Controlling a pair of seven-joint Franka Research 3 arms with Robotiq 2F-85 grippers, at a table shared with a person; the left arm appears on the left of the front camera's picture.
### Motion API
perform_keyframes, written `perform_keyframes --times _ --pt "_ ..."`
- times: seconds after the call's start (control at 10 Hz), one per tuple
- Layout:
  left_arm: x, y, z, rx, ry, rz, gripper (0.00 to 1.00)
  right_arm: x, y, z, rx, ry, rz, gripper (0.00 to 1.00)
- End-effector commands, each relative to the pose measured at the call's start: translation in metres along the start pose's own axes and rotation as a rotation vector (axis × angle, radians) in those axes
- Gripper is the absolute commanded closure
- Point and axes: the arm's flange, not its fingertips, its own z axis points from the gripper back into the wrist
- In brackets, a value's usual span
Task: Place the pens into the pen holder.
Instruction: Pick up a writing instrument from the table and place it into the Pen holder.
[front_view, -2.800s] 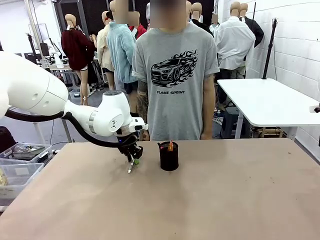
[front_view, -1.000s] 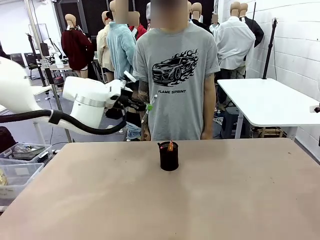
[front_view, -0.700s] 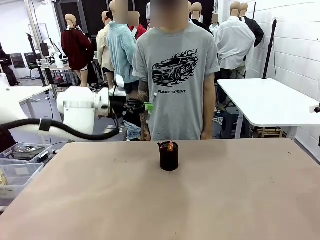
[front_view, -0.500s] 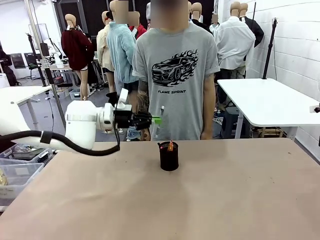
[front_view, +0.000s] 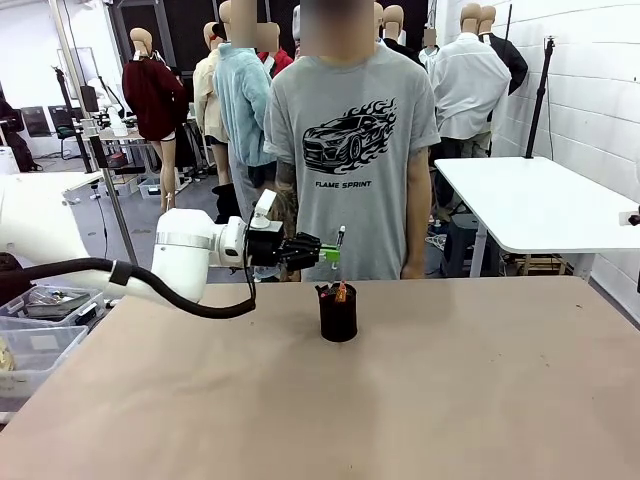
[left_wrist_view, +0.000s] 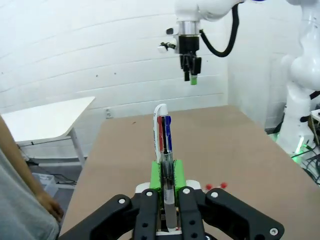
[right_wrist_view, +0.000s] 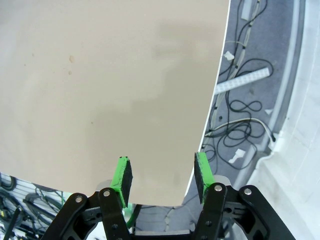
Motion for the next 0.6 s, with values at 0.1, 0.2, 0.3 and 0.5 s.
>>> perform_keyframes --times 0.1,0.2,0.3,0.5 --pt "-0.021 0.018 -0.014 0.056 0.054 0.004 1.0 0.0 -0.001 -0.001 -0.028 0.003 0.003 0.36" --pt "-0.025 0.018 -0.018 0.031 0.056 0.032 1.0 0.0 -0.001 -0.001 -0.028 0.003 0.003 0.36" --pt "-0.028 0.018 -0.017 0.029 0.066 0.035 1.0 0.0 -0.001 -0.001 -0.028 0.003 0.003 0.36" --pt "-0.03 0.014 -0.015 0.001 0.051 0.053 1.0 0.0 -0.001 -0.001 -0.028 0.003 0.003 0.36"
